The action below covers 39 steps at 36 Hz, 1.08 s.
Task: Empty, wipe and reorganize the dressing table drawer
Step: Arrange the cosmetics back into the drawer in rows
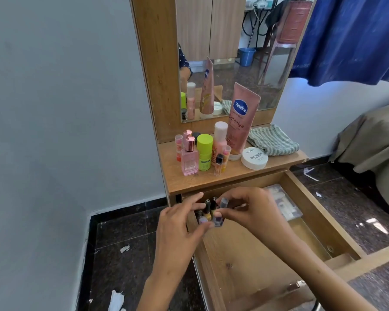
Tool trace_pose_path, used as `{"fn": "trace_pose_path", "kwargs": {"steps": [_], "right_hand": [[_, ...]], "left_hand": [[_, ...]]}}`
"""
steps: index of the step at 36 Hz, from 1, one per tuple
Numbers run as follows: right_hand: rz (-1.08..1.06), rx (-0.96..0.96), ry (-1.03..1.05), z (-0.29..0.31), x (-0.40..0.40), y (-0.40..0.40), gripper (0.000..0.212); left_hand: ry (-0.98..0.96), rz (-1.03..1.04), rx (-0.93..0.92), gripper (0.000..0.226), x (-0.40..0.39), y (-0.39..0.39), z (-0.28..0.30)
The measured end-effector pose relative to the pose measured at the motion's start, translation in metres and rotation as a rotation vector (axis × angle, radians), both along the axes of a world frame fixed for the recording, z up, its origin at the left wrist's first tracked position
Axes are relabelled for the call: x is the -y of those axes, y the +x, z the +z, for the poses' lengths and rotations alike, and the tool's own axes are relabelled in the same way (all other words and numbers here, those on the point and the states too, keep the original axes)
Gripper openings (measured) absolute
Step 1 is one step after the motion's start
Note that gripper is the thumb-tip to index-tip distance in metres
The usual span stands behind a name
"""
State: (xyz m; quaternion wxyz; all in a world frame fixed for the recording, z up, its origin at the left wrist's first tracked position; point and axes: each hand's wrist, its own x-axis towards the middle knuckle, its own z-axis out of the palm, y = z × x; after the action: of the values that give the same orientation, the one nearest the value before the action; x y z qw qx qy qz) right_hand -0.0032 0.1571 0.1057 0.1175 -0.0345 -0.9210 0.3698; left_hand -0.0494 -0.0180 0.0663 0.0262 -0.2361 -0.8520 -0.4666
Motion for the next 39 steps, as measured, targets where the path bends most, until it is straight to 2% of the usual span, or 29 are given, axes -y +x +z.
{"fn": "trace_pose_path", "kwargs": {"steps": [4,7,16,26,31,35,37,39], "right_hand": [[-0.11,0.167,0.122,-0.013,-0.009,-0.004,0.022],[-0.106,0.3,0.206,-0.023,-0.005,-0.01,0.013],[-0.058,0.305,0.237,-0.042,0.016,-0.029,0.014],[-0.064,0.314,0.223,-0.05,0.017,-0.032,0.016],[-0.022,0.31,0.221,-0.047,0.012,-0.032,0.028],[-0.033,0.301,0.238,-0.036,0.004,-0.028,0.029],[-0.074,0.251,0.224,-0.023,-0.002,-0.025,0.021],[-0.154,0.094,0.143,-0.008,-0.008,-0.023,0.01]], "left_hand": [[-0.186,0.062,-0.143,0.034,0.008,-0.01,-0.003],[-0.307,0.073,-0.164,0.029,0.007,-0.015,-0.004],[-0.445,0.003,-0.227,0.007,-0.005,-0.018,-0.007],[-0.417,-0.017,-0.216,0.011,-0.003,-0.024,-0.014],[-0.394,-0.058,-0.231,0.024,-0.006,-0.024,-0.012],[-0.4,-0.115,-0.236,0.032,-0.011,-0.024,-0.011],[-0.41,-0.143,-0.23,0.034,-0.014,-0.025,-0.009],[-0.422,-0.171,-0.219,0.032,-0.016,-0.027,-0.008]]}}
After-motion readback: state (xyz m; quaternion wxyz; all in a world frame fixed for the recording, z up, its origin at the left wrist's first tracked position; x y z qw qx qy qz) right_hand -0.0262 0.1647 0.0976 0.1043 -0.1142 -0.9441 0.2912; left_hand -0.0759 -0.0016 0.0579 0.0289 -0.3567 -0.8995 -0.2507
